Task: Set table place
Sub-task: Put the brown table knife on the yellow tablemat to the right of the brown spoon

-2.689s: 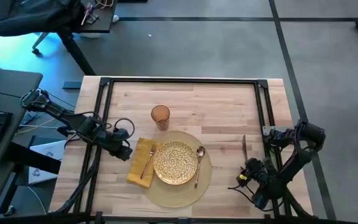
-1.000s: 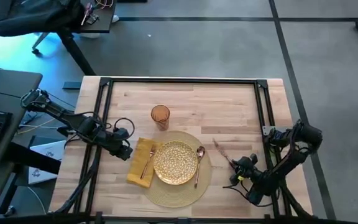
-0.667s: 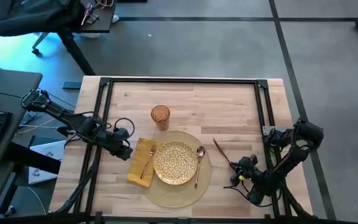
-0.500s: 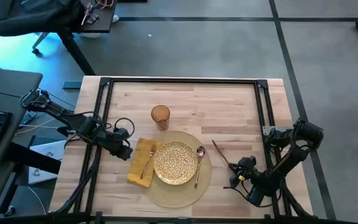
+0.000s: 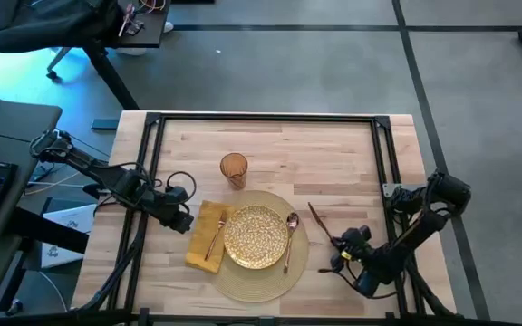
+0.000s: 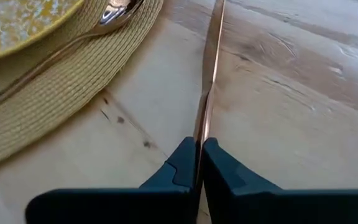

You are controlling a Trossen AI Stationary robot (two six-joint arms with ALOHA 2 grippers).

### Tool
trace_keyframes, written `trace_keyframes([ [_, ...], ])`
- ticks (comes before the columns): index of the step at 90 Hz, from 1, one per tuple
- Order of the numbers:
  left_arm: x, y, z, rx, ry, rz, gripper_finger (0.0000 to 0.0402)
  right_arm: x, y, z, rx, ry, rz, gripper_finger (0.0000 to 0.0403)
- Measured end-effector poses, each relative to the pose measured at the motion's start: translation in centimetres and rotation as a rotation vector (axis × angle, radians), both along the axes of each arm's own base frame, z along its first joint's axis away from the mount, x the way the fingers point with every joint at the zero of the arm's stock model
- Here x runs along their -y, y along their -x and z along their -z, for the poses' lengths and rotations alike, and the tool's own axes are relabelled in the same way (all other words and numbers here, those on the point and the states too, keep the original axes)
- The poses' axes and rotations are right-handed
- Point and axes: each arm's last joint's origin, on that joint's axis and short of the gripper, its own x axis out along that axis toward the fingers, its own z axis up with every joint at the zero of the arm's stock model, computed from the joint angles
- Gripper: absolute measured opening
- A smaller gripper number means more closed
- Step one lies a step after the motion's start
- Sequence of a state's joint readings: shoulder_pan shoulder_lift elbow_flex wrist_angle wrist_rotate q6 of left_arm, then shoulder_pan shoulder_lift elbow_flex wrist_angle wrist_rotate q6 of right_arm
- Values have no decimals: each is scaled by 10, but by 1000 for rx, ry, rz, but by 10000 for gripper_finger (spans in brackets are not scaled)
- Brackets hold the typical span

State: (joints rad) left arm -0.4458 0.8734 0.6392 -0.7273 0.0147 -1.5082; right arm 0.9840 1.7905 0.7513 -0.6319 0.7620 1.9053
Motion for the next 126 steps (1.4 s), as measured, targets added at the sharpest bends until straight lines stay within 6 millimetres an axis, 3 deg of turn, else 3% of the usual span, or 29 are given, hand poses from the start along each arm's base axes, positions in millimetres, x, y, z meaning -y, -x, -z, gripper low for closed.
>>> trace_keyframes([
  [19, 1, -2, -1, 22, 11, 0, 0, -5, -14, -12, -66, 26, -14, 0],
  [56, 1, -2, -1, 27, 2, 14, 0, -19, -8, -17, 250, -68, 79, 0],
  [80, 1, -2, -1, 28, 1, 16, 0, -30, -34, -23, 497, -276, 164, 0],
  [106, 1, -2, -1, 35, -13, 37, 0, -9, -67, -25, 570, -375, 349, 0],
  [126, 1, -2, -1, 36, -13, 38, 0, -4, -76, -28, 531, -396, 405, 0],
])
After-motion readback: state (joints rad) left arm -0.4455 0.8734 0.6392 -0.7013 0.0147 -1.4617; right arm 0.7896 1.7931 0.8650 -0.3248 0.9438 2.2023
